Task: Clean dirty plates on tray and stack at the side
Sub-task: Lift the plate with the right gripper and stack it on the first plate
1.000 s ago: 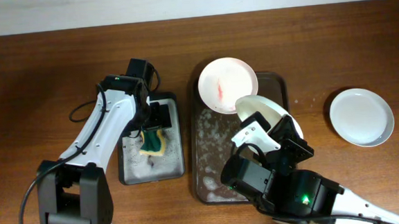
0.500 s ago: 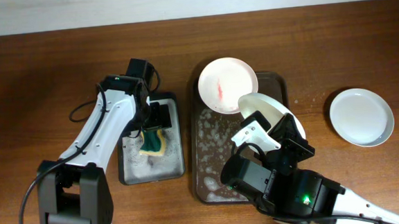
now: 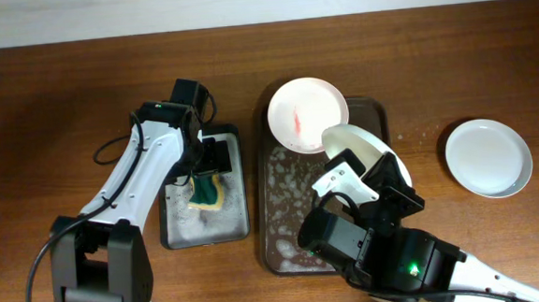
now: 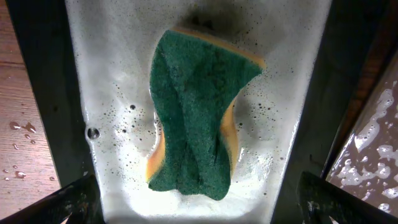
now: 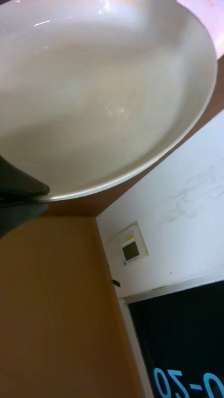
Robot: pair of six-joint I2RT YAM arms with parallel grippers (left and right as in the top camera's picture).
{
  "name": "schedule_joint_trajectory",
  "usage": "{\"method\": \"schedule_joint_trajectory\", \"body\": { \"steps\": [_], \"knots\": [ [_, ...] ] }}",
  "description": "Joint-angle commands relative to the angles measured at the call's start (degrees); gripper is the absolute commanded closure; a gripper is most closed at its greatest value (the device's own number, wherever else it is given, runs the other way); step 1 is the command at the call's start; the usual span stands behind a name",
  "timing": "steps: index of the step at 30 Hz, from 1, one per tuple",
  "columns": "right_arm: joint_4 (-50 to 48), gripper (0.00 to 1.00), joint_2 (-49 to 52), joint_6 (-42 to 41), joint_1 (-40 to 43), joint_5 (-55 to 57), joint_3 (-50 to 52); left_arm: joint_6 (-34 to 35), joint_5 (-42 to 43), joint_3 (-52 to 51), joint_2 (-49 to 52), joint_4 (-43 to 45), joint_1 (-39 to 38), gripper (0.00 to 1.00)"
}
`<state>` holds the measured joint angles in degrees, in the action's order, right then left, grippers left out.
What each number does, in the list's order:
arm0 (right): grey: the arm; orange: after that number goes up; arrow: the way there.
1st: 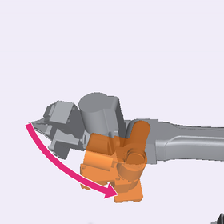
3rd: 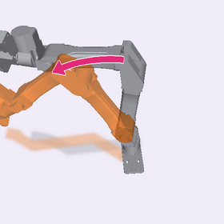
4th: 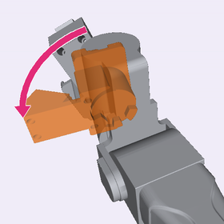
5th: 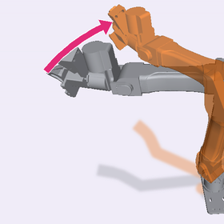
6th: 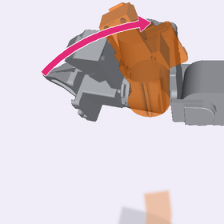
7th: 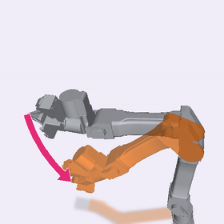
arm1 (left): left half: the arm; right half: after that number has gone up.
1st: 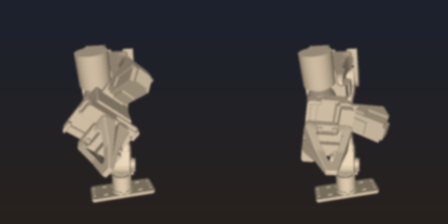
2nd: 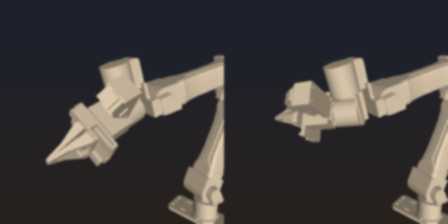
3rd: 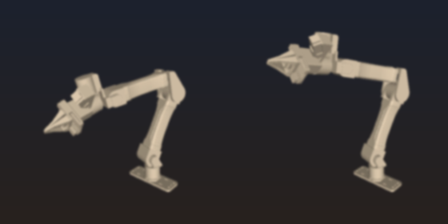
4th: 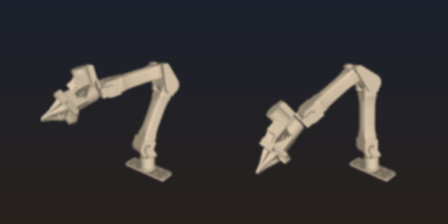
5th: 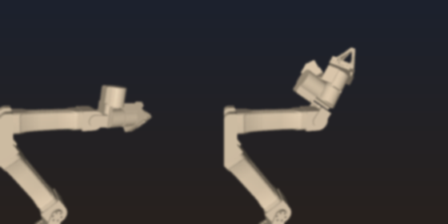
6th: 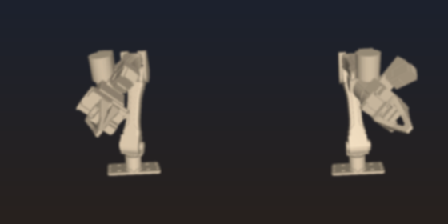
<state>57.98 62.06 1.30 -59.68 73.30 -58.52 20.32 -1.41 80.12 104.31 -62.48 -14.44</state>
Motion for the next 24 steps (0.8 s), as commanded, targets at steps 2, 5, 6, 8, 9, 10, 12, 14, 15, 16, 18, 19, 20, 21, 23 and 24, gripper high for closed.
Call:
{"method": "schedule_joint_trajectory", "body": {
  "steps": [2,5,6,8,9,10,12,14,15,16,18,19,20,21,23,24],
  "knots": [
    [-0.57,0.96,-0.48,-0.07,1.77,5.68,-1.68,-0.68,0.59,-0.48,-0.42,0.11,0.35,0.00],
    [-2.99,0.96,-0.52,3.06,2.78,0.66,-1.70,-0.68,0.61,-0.48,-0.42,0.11,0.35,0.00],
    [-4.50,0.96,-0.52,-1.09,3.63,0.68,-1.73,-0.68,0.61,-0.48,-0.42,0.11,0.35,0.00],
    [-4.74,0.96,-0.02,2.82,3.19,-6.08,-1.70,-0.68,0.61,-0.48,-0.42,0.11,0.35,0.00],
    [-5.27,0.96,0.31,-1.29,4.48,-1.05,-1.70,-0.68,0.61,-0.48,-0.42,0.11,0.35,0.01],
    [-6.82,0.96,0.31,-1.46,4.90,-7.61,-1.73,-0.68,0.61,-0.48,-0.42,0.11,0.35,0.00],
    [-4.96,0.96,0.57,-5.64,6.58,-11.43,-1.66,-0.68,0.61,-0.48,-0.42,0.11,0.35,0.01],
    [-4.85,0.96,0.55,-16.04,12.57,-20.31,-1.68,-0.68,0.61,-0.48,-0.42,0.11,0.35,0.01],
    [-5.20,0.96,0.55,-17.86,17.07,-28.89,-1.68,-0.68,0.61,-0.48,-0.42,0.11,0.35,0.00],
    [-5.62,0.96,0.57,-18.34,22.73,-37.59,-1.68,-0.68,0.61,-0.48,-0.42,0.11,0.35,0.00],
    [-6.40,0.96,0.55,-18.32,33.79,-48.63,-1.73,-0.68,0.61,-0.48,-0.42,0.11,0.35,0.00],
    [-6.69,0.96,0.55,-18.27,38.99,-53.27,-1.73,-0.68,0.61,-0.48,-0.42,0.11,0.35,0.01],
    [-7.39,0.96,0.57,-17.66,46.58,-59.47,-1.73,-0.68,0.61,-0.48,-0.42,0.11,0.35,0.01],
    [-8.46,0.96,0.66,-16.48,53.83,-65.20,-1.73,-0.68,0.61,-0.48,-0.42,0.11,0.35,0.01],
    [-11.72,0.96,1.66,-16.17,70.95,-76.46,-1.73,-0.68,0.61,-0.48,-0.42,0.11,0.35,0.00],
    [-12.70,0.96,2.32,-16.17,74.95,-78.36,-1.73,-0.68,0.59,-0.48,-0.42,0.11,0.35,0.00]
  ]
}}
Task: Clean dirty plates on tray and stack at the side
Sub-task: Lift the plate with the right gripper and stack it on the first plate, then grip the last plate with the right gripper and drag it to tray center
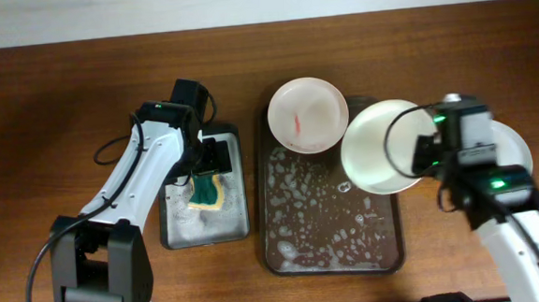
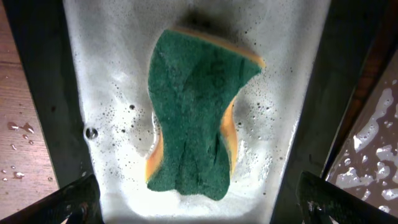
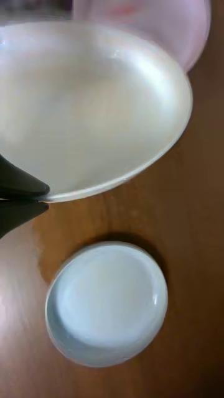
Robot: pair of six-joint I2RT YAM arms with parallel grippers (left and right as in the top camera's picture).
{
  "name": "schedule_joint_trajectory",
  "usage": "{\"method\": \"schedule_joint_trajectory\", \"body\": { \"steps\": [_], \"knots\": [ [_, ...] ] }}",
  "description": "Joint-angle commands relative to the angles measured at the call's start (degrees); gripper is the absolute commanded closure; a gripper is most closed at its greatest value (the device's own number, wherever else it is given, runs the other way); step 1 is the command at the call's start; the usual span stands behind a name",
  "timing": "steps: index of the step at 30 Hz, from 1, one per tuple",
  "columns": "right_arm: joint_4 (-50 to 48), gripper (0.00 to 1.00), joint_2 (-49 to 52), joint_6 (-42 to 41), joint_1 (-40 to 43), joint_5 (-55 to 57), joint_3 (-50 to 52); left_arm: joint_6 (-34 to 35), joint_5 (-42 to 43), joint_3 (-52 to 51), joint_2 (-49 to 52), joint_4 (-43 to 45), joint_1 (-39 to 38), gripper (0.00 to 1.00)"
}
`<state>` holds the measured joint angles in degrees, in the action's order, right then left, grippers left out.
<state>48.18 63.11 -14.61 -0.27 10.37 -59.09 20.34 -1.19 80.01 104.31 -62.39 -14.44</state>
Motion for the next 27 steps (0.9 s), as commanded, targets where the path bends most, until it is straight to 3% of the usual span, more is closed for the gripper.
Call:
{"method": "schedule_joint_trajectory", "body": {
  "steps": [1,3,5,11,12,13,14,17,20,23,27],
  "knots": [
    [-4.68,0.96,2.75,-0.31,21.64,-17.53,-1.16,-0.70,0.39,-0.37,-0.42,0.02,0.35,0.00],
    [-8.83,0.96,7.63,-2.67,32.70,-19.08,-1.16,-0.70,0.39,-0.37,-0.42,0.02,0.35,0.00],
    [-11.06,0.96,12.81,-5.60,38.38,-20.52,-1.16,-0.70,0.39,-0.37,-0.42,0.02,0.35,0.00],
    [-16.50,0.95,30.01,-6.49,45.62,-17.46,-1.16,-0.70,0.39,-0.37,-0.42,0.02,0.35,0.01],
    [-16.70,0.69,30.71,-6.47,45.66,-17.38,-1.16,-0.70,0.39,-0.37,-0.42,0.02,0.35,0.01],
    [-16.68,0.60,30.40,-6.25,45.55,-18.51,-1.46,-0.70,0.39,-0.37,-0.42,0.02,0.35,0.01],
    [-16.26,0.57,29.27,-4.26,44.63,-21.94,-2.40,-0.70,0.39,-0.37,-0.42,0.02,0.35,0.00],
    [-14.08,0.48,23.61,1.03,37.59,-34.29,-6.51,-0.70,0.39,-0.37,-0.42,0.02,0.35,0.00],
    [-11.91,0.41,18.32,10.05,20.79,-34.99,-7.74,-0.70,0.39,-0.37,-0.42,0.02,0.35,0.01],
    [-11.91,0.39,21.29,11.85,4.17,-23.37,-7.69,-0.70,0.39,-0.37,-0.42,0.02,0.35,0.00],
    [-19.87,0.44,32.61,11.76,-6.80,-16.33,-7.69,-0.70,0.39,-0.37,-0.42,0.02,0.35,0.00]
  ]
}}
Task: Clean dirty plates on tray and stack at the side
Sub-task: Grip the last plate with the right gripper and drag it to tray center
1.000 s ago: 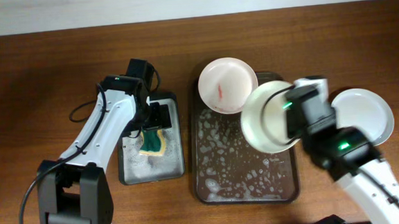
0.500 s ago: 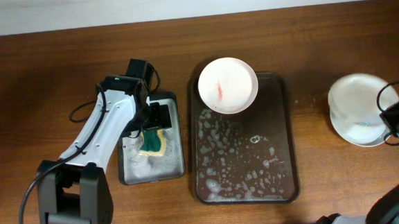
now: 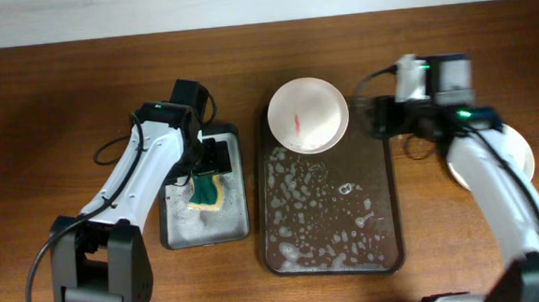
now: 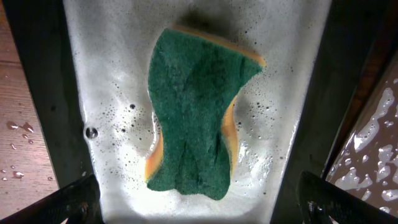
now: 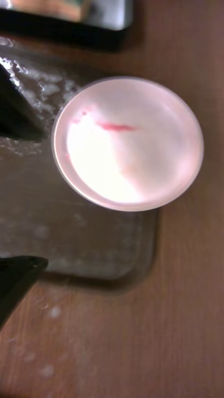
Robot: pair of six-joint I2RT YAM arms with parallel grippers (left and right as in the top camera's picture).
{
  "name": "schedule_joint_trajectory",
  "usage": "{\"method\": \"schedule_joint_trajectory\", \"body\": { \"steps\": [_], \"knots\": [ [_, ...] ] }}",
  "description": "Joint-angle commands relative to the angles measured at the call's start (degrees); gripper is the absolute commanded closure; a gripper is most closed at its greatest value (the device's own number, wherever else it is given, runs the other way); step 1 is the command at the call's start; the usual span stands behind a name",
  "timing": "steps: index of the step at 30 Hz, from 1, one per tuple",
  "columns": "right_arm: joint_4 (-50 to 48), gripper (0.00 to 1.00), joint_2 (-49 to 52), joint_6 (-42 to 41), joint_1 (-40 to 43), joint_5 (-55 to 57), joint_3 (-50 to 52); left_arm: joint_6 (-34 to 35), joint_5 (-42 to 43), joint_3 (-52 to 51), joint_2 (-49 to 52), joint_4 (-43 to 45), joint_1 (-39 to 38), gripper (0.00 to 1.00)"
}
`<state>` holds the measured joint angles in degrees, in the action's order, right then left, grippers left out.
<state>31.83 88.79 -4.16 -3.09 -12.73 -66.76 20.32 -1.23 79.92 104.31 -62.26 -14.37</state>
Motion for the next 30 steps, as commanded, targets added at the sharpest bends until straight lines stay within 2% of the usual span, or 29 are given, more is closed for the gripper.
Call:
{"method": "schedule_joint_trajectory", "body": {
  "steps": [1,2,3,7,8,10,12,16,18,20,23,27,29,30],
  "knots": [
    [-7.30,0.44,10.21,0.11,-4.83,8.57,-0.02,-0.68,0.44,-0.28,-0.42,-0.09,0.28,0.01],
    [-11.76,0.46,13.60,0.09,-4.81,7.85,-0.02,-0.68,0.44,-0.28,-0.42,-0.11,0.28,0.01],
    [-14.38,0.55,16.11,0.09,-4.76,7.74,-0.02,-0.68,0.44,-0.28,-0.42,-0.11,0.28,0.00],
    [-17.66,0.61,22.88,-0.83,-4.79,6.69,-0.02,-0.68,0.42,-0.28,-0.42,-0.11,0.28,0.00],
    [-17.55,0.67,23.12,-0.81,-4.79,6.45,-0.02,-0.68,0.44,-0.28,-0.42,-0.11,0.28,0.00],
    [-17.00,0.96,22.51,-0.81,-4.76,6.58,-0.04,-0.68,0.44,-0.28,-0.42,-0.11,0.28,0.01],
    [-13.03,0.96,19.71,-3.50,-4.79,6.56,-0.35,-0.68,0.44,-0.28,-0.42,-0.11,0.28,0.00],
    [-0.11,0.96,7.28,-6.05,-4.76,6.58,-1.20,-0.68,0.44,-0.28,-0.42,-0.11,0.28,0.01],
    [9.92,0.96,-2.25,-10.60,-4.76,6.99,-1.20,-0.68,0.44,-0.28,-0.42,-0.11,0.28,0.00],
    [19.71,0.96,-7.54,-16.35,-4.79,7.08,-1.18,-0.68,0.44,-0.28,-0.42,-0.11,0.28,0.00],
    [30.80,0.96,-8.98,-22.47,-4.79,7.21,0.28,-0.68,0.44,-0.28,-0.42,-0.11,0.28,0.00],
    [20.79,0.96,-8.59,-29.97,-4.79,7.21,12.00,-0.68,0.44,-0.28,-0.42,-0.11,0.28,0.01],
    [15.23,0.96,-8.61,-30.86,-4.83,6.56,17.62,-0.68,0.44,-0.28,-0.42,-0.11,0.28,0.00],
    [14.19,0.84,-8.61,-30.38,-4.83,6.56,18.95,-0.68,0.44,-0.28,-0.42,-0.11,0.28,0.00]
  ]
}}
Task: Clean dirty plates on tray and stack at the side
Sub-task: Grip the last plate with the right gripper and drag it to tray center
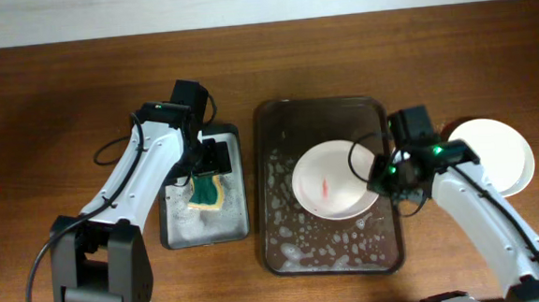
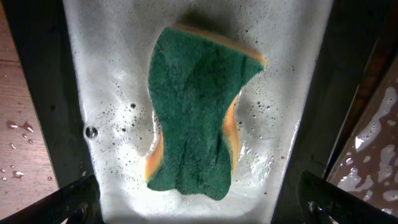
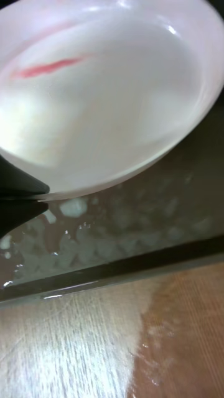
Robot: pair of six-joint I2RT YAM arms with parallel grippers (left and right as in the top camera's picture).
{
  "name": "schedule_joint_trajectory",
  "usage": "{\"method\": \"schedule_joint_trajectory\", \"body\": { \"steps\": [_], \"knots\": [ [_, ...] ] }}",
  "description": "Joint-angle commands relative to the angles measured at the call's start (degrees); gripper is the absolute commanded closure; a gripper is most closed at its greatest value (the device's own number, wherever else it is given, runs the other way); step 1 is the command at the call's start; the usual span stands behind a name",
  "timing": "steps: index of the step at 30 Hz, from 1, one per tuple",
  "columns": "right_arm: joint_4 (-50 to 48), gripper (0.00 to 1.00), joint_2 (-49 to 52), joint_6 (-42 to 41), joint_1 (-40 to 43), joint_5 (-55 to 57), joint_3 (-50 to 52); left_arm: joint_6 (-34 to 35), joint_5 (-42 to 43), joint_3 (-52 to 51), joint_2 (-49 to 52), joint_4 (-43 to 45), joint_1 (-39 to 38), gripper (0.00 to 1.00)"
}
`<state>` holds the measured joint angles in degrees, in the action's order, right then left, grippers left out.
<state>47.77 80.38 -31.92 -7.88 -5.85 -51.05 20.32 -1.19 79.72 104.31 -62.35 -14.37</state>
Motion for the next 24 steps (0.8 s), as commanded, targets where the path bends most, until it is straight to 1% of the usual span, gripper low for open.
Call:
{"method": "schedule_joint_trajectory", "body": {
  "steps": [1,2,4,5,7,8,10,11,13,15,17,18,19,20,22,24],
  "knots": [
    [-1.75,0.76,-0.26,0.04,-0.04,-0.81,2.89,-0.68,0.39,-0.09,-0.42,-0.02,0.28,0.00],
    [-0.81,0.67,-1.01,8.09,-0.04,-3.37,0.28,-0.68,0.39,-0.09,-0.42,-0.02,0.28,0.01],
    [4.46,0.64,-2.36,16.59,-0.04,-5.09,-5.53,-0.68,0.39,-0.09,-0.42,-0.02,0.28,0.01],
    [9.03,0.62,-3.02,20.70,-0.04,-4.90,-10.32,-0.68,0.39,-0.09,-0.42,-0.02,0.28,0.01],
    [15.28,0.57,-3.19,26.25,0.02,-4.81,-18.16,-0.68,0.39,-0.09,-0.42,0.00,0.28,0.00],
    [15.87,0.57,-3.19,27.23,0.02,-4.39,-19.39,-0.68,0.39,-0.09,-0.42,-0.02,0.28,0.01],
    [15.72,0.57,-2.43,27.23,0.02,-3.06,-18.47,-0.63,1.55,-0.09,-0.42,-0.02,0.28,0.00],
    [15.30,0.57,-0.72,27.23,0.02,-2.71,-16.61,-0.66,4.79,-0.09,-0.42,-0.22,0.28,0.00],
    [13.09,0.57,2.73,27.26,0.11,-2.49,-13.62,-0.68,9.94,-0.09,-0.42,-3.30,0.28,0.01],
    [8.87,0.58,8.11,27.47,0.59,-2.51,-11.10,-0.70,10.16,-0.09,-0.42,-4.07,0.28,0.01],
    [7.04,0.59,13.35,28.52,1.79,-2.62,-11.08,-0.76,10.16,-0.09,-0.42,-5.29,0.28,0.00],
    [6.34,0.62,15.80,28.55,2.56,-3.54,-11.08,-2.86,11.02,-0.07,-0.70,-6.34,0.28,0.05],
    [5.90,0.63,18.23,28.55,3.52,-5.79,-11.08,-6.49,11.65,-0.07,-1.97,-6.69,0.11,0.12],
    [5.62,0.66,20.11,28.55,4.22,-7.08,-11.08,-6.93,10.12,-0.07,-3.91,-6.69,0.00,0.13],
    [5.35,0.67,23.30,28.52,5.35,-7.04,-11.08,-6.05,6.95,-0.07,-9.62,-6.34,0.04,0.06],
    [5.07,0.77,24.00,28.52,5.40,-7.04,-10.86,-4.90,4.92,-0.09,-11.32,-6.29,0.02,0.05]
  ]
}}
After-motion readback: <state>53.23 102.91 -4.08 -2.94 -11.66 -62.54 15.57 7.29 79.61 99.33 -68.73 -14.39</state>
